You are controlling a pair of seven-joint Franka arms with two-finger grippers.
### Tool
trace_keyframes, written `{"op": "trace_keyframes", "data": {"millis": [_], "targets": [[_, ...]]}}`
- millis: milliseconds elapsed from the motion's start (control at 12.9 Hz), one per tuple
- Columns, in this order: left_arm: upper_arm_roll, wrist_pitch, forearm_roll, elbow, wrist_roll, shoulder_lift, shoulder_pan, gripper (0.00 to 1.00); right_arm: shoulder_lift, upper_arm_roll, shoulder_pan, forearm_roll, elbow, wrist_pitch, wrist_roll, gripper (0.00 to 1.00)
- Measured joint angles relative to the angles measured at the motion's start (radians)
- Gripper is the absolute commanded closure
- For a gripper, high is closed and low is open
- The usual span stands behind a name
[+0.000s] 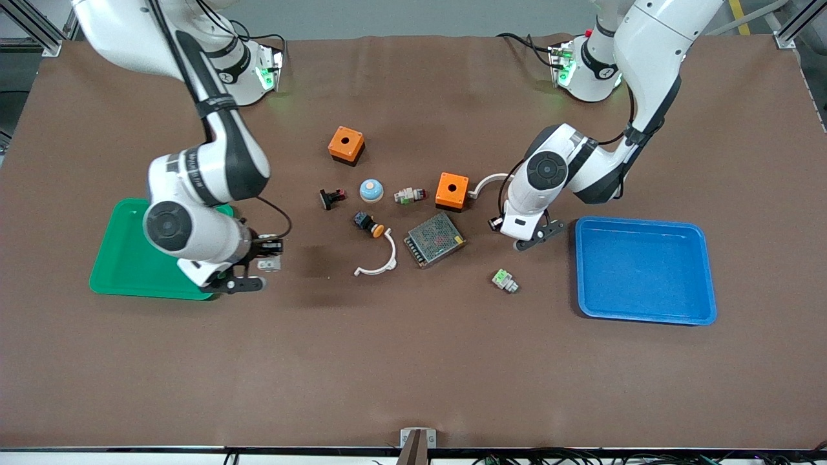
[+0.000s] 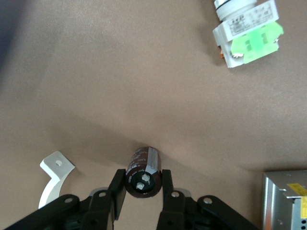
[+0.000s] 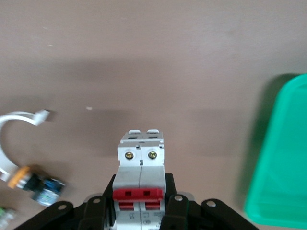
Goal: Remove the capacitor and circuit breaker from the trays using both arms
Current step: 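Lift the capacitor with the left gripper while the right gripper lifts the breaker, then lower the capacitor and breaker onto the table between the trays, opening both grippers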
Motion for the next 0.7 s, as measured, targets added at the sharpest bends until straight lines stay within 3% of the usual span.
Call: {"op": "trace_keyframes", "data": {"millis": [387,697], "targets": [[0.007,-0.017,0.003,0.051,0.000,0.008,0.011,0.00,0.099,-0.001,0.127,0.003,-0.003,0.147,0.206,0.92],[0.010,-0.209,0.008,0.280,0.055,-0.010,0.063,0.00,0.146,-0.001,0.166,0.008,-0.003,0.211,0.278,0.91]]}}
